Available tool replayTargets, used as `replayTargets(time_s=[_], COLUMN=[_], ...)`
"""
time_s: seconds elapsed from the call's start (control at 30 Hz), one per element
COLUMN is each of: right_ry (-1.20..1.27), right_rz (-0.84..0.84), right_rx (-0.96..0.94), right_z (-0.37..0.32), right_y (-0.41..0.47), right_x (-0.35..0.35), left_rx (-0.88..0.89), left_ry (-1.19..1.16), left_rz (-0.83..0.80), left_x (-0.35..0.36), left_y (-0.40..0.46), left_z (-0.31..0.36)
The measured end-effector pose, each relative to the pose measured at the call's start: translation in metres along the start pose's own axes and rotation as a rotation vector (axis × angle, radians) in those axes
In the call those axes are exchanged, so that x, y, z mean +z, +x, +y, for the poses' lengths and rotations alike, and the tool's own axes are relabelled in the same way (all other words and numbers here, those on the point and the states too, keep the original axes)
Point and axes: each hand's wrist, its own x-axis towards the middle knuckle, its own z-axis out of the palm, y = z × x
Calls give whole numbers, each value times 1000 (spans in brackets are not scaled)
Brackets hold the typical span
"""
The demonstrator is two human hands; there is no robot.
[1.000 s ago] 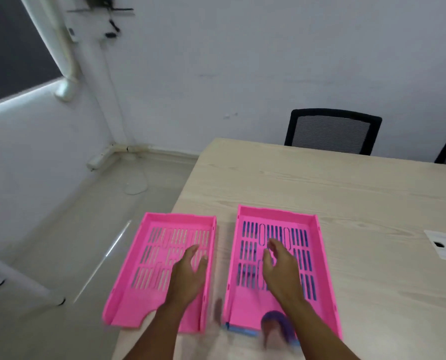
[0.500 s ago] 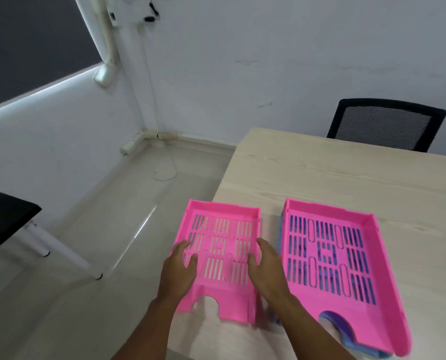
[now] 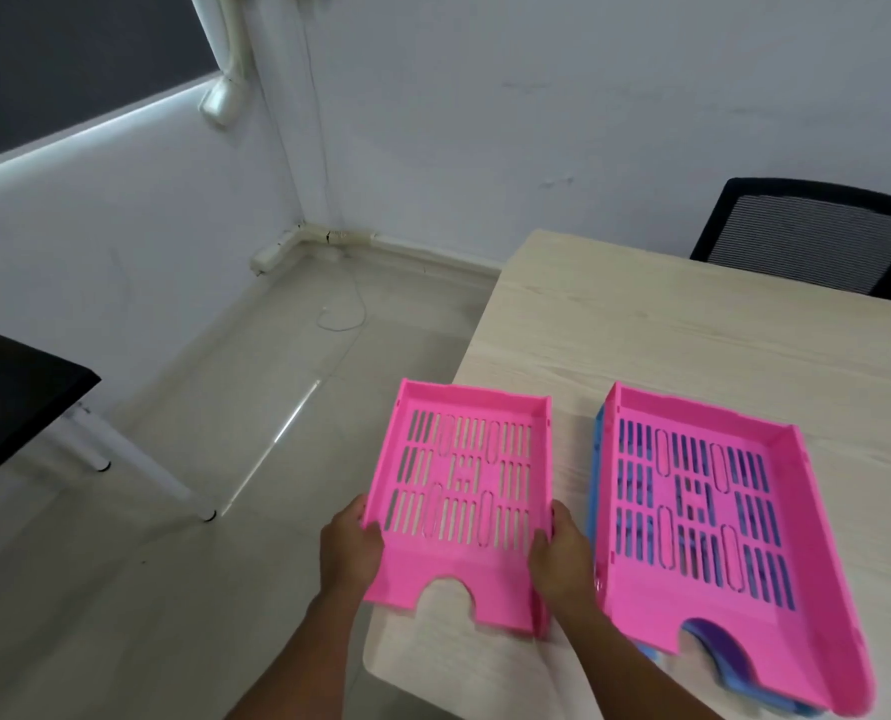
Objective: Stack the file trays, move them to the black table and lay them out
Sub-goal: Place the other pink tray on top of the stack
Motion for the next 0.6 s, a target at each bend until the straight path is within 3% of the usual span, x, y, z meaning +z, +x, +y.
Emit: replayTargets(time_s=[0.37,0.6], right_ry=[217,258], right_rz=[108,156], right_rx=[-205,-191], right_z=[-40,-36], right_y=[16,23], right_x=[-27,-89], left_rx=[62,108], left_ry=[-191,-239], left_rz=[58,-41], left_x=[-23,-5], left_y=[1,-7], left_z=[33,83])
